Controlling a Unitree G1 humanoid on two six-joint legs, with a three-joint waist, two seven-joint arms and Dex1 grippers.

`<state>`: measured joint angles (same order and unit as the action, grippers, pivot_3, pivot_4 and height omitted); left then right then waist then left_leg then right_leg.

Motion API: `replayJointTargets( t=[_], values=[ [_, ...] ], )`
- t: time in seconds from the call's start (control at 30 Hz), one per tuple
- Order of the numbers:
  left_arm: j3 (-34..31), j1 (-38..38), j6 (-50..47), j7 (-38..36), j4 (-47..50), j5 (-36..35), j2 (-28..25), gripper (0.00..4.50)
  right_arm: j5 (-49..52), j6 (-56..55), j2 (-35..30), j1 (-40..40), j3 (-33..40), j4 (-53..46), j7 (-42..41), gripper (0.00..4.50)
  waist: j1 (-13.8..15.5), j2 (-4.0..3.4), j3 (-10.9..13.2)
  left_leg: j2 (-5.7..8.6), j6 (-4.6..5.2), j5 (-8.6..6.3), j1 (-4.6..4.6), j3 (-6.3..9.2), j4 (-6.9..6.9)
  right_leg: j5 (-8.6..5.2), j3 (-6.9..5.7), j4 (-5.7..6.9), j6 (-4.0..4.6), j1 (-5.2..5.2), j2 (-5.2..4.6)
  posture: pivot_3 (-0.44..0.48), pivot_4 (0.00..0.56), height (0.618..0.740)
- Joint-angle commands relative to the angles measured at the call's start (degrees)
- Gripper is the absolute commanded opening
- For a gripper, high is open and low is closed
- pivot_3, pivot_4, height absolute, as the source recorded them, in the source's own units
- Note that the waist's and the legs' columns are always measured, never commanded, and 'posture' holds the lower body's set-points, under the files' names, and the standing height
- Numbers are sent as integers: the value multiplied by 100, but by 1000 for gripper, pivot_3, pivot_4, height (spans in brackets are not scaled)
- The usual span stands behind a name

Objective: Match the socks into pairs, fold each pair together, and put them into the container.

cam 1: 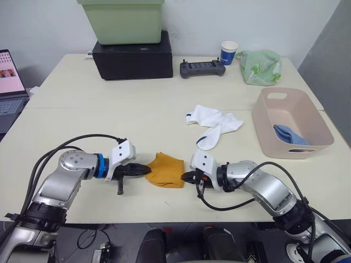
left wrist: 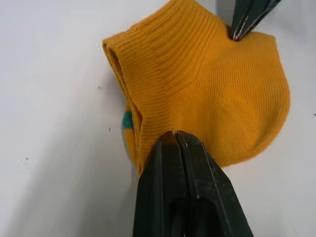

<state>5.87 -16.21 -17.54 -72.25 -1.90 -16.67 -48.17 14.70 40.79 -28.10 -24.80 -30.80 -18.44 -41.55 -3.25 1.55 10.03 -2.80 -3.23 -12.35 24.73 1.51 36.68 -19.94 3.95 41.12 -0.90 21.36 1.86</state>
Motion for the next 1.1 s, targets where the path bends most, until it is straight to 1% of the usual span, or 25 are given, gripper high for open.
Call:
replayJointTargets(
  t=[0.03, 0.1, 0.17, 0.2, 0.3, 0.37, 0.5, 0.63, 0.7, 0.77, 0.8, 0.87, 0.97, 1.03, 1.1],
  values=[
    [-350, 19, -232, -255, 672, -606, -46, 0, 201, -214, 278, -118, 436, -270, -28, 33, 1, 2, 4, 0, 0, 0, 2, -1, 0, 0, -1, 0, 0, 1, 0, 0, 150, 735],
    [-366, -6, -424, -324, 1012, -802, -70, 0, 184, -141, 447, -267, 526, -167, 29, 33, 6, 6, 8, -1, -1, 0, 6, 1, 1, 0, -3, 1, 1, 2, 0, 0, 150, 735],
    [-191, -25, -422, -377, 1199, -717, -103, 0, 91, -95, 708, -415, 522, 59, 139, 33, 6, 6, 7, -1, -1, 1, 6, 2, 1, 1, -2, 1, 1, 1, -1, 0, 150, 735],
    [-96, -51, -459, -281, 1199, -645, -23, 0, -22, -137, 848, -487, 469, 225, 222, 33, 6, 6, 8, 1, -1, 1, 6, 2, 1, 1, -1, 1, 1, 1, -1, 0, 150, 735],
    [240, -7, -336, -164, 984, -280, 108, 0, -282, -243, 1177, -634, 318, 628, 398, 33, 10, 6, 7, 4, -1, 1, 3, 0, 1, 1, -2, 0, 1, -1, -1, 0, 150, 735],
    [451, 36, -95, -118, 633, 12, 181, 0, -466, -328, 1322, -664, 247, 877, 500, 33, 14, 6, 7, 5, -1, 0, 4, 0, 1, 1, -1, -1, 1, 0, 0, 0, 150, 735],
    [720, -2, 526, -3, 41, 540, 306, 0, -721, -284, 1375, -606, 217, 1171, 614, 33, 33, 5, 7, 2, -1, 1, 4, -1, 4, 1, -1, 1, 2, 0, -3, 0, 150, 735],
    [617, 154, 221, -42, 435, 225, 343, 0, -888, -284, 1134, -502, 541, 1190, 750, 33, 39, 2, 5, 2, -1, 1, 3, -1, 5, 2, 0, 5, 2, -2, -6, 0, 150, 735],
    [543, 216, 105, -21, 633, 85, 360, 0, -879, -344, 1006, -420, 601, 1071, 663, 33, 38, 3, 6, 2, -1, 0, 3, 0, 6, 1, 0, 5, 1, -3, -6, 0, 150, 735],
    [344, 200, -232, 94, 885, -225, 431, 0, -719, -558, 1008, -280, 802, 834, 576, 33, 44, 3, 6, 2, -1, 0, 4, 0, 6, 1, 0, 3, 1, -2, -6, 0, 150, 735],
    [87, 58, -559, 303, 1016, -526, 528, 0, -452, -507, 988, -119, 1067, 527, 478, 33, 48, 2, 7, 0, 0, 0, 5, 1, 6, 1, 1, 2, 1, -3, -8, 0, 150, 735],
    [-208, -111, -962, 560, 1165, -847, 639, 0, -146, -396, 958, 71, 1366, 174, 364, 33, 56, 7, 15, 0, 0, 0, 14, 4, 8, 1, -5, 3, 1, 1, -8, 0, 150, 735],
    [-400, -302, -1184, 723, 1232, -958, 620, 0, -6, -255, 797, 340, 1615, -152, 376, 33, 49, 8, 15, 2, -1, 0, 12, 6, 14, 2, -10, 8, 1, -1, -4, 0, 150, 735],
    [-298, -298, -996, 676, 1052, -711, 496, 0, 93, 51, 670, 569, 1683, -564, 450, 33, 49, 7, 15, 4, -1, 0, 9, 5, 13, 1, -10, 7, 0, -5, -4, 0, 150, 735],
    [-144, -132, -776, 589, 776, -464, 388, 0, 370, 523, 702, 701, 1794, -878, 548, 33, 29, 7, 15, 5, -1, 0, 7, 4, 9, 1, -1, 5, 1, -3, -4, 0, 150, 735]
  ],
)
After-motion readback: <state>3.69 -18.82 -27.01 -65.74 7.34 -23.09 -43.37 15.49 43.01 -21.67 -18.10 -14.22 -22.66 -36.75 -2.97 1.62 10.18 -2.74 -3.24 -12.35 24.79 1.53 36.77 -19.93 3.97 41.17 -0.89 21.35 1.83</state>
